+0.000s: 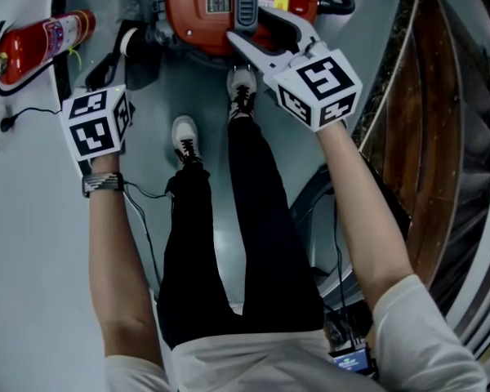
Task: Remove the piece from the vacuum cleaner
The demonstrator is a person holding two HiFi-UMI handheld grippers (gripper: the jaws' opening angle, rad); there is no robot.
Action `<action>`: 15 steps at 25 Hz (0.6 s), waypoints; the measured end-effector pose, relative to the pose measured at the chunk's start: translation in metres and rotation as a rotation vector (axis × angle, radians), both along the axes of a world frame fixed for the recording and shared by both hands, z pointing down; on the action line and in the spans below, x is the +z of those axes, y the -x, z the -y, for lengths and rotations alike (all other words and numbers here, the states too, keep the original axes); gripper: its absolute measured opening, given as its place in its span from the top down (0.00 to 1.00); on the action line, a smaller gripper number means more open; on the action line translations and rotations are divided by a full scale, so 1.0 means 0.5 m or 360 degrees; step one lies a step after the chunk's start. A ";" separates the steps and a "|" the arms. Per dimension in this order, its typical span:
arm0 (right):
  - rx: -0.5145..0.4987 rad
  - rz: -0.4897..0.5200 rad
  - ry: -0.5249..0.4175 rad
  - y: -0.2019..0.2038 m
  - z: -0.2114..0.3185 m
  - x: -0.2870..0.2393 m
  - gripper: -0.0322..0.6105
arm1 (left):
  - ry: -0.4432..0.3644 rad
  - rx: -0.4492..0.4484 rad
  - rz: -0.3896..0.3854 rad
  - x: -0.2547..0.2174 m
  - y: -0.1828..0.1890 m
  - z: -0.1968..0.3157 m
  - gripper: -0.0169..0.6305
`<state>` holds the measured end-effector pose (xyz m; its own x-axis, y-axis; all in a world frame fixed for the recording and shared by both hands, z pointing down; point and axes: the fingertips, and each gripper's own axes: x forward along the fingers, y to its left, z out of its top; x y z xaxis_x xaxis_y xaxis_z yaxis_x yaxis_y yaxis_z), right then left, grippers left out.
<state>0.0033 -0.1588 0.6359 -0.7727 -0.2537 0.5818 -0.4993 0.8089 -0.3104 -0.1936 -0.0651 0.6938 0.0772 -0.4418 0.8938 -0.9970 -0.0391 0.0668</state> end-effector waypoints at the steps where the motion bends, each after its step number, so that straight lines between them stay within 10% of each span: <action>1: 0.0002 0.0001 -0.0006 -0.001 0.000 0.000 0.58 | 0.0003 0.0022 0.0005 -0.002 -0.001 0.000 0.86; 15: 0.0005 0.0000 -0.0032 -0.001 0.000 -0.002 0.58 | -0.0103 0.0086 -0.0084 -0.032 0.002 0.097 0.81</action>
<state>0.0041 -0.1586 0.6350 -0.7718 -0.2675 0.5768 -0.5018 0.8135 -0.2941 -0.1945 -0.1136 0.6778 0.1486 -0.4923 0.8576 -0.9885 -0.0986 0.1147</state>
